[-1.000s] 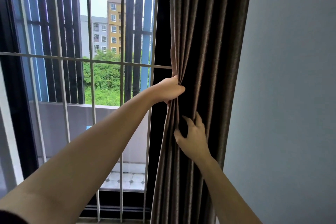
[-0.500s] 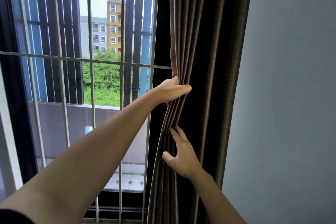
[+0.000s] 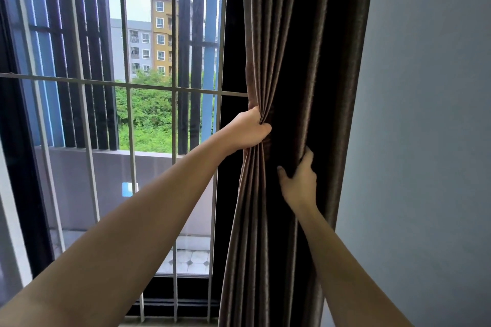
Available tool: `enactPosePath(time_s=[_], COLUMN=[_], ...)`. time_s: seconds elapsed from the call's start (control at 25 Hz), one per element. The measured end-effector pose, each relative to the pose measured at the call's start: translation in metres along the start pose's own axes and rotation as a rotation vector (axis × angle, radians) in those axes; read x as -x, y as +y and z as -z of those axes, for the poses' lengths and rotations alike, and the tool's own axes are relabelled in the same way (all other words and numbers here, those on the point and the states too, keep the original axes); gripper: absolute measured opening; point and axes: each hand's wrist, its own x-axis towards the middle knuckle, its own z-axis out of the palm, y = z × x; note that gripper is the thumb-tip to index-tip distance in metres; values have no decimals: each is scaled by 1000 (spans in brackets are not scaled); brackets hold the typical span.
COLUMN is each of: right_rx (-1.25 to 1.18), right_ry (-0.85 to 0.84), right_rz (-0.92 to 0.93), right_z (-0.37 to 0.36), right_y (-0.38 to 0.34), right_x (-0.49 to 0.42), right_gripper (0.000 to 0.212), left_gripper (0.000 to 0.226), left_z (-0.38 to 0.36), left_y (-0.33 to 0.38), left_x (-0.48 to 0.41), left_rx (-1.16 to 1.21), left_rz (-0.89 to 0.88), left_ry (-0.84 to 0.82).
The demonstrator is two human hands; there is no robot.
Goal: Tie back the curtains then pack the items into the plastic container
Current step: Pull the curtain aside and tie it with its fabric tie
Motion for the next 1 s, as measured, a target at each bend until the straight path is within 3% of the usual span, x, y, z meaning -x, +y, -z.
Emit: enactPosePath(time_s=[0.16, 0.4, 0.56, 0.64, 0.68, 0.76, 0.84, 0.92, 1.0], right_rx=[49, 72, 126, 181, 246, 335, 252, 52, 24], right_ry=[-202, -378, -440, -490, -417, 31, 436, 380, 108], right_rz=[37, -3, 24, 43, 104, 305, 267, 71, -29], right_z=[-12, -24, -22, -12, -5, 11, 34, 58, 66], right_y=[7, 18, 8, 3, 1, 1, -3, -7, -8], right_x=[22, 51, 59, 60, 58, 48, 29, 0, -21], right_gripper=[56, 67, 72, 64, 57, 45, 58, 78, 74], left_gripper=[37, 37, 58, 66, 58, 41, 40, 42, 40], left_z=[0, -2, -10, -13, -14, -15, -15, -15, -17], left_y=[0, -1, 4, 5, 5, 6, 7, 10, 12], left_x=[-1, -4, 0, -2, -3, -3, -1, 3, 5], left_rx=[-11, 0, 38, -46, -88, -116, -60, -6, 13], left_rz=[0, 7, 14, 8, 0, 14, 18, -3, -18], left_ry=[5, 17, 2, 38, 64, 100, 76, 52, 53])
